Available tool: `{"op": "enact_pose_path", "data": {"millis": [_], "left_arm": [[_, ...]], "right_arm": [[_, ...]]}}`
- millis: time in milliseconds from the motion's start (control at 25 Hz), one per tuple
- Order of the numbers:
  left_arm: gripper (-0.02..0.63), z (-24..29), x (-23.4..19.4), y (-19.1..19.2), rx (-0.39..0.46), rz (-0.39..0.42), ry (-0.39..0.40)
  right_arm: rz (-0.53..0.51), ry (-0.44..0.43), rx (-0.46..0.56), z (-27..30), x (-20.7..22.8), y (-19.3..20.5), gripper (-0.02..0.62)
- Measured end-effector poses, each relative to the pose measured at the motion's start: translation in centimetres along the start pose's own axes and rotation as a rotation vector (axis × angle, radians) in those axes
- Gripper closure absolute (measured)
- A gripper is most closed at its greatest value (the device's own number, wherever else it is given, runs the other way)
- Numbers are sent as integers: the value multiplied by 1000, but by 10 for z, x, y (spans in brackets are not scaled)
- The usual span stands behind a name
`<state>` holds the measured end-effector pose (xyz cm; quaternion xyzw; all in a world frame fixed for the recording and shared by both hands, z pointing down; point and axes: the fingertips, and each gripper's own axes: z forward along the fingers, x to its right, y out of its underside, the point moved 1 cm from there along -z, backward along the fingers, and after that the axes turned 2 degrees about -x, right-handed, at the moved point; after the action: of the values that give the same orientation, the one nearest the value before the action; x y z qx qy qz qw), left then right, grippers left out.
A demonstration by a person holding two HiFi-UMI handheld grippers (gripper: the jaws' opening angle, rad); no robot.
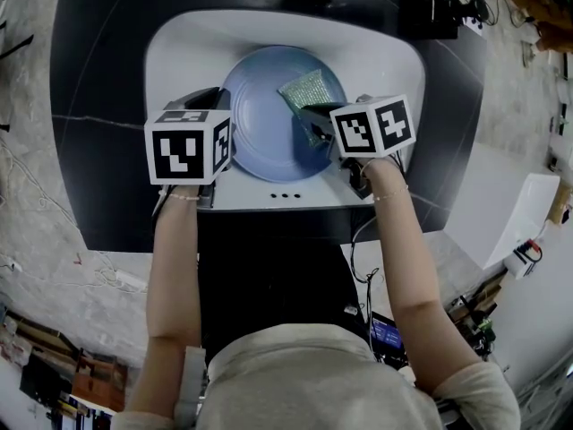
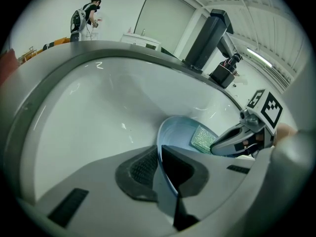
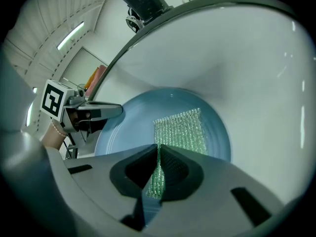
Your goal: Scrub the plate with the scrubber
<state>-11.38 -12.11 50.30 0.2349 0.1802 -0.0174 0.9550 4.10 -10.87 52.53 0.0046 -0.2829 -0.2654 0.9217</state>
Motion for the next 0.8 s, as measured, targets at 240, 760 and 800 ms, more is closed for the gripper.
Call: {"op": "enact_pose_path", "data": {"millis": [240, 760, 800], "left_arm": [[571, 1, -1, 2, -7, 5, -13], [571, 1, -1, 1, -13, 9, -14], [571, 1, -2, 1, -14, 9, -14]], "right_arm": [[-29, -50, -64, -1, -16, 17, 563], [-90, -156, -135, 6, -63, 36, 563], [-98, -165, -137, 8, -67, 35, 563]]}}
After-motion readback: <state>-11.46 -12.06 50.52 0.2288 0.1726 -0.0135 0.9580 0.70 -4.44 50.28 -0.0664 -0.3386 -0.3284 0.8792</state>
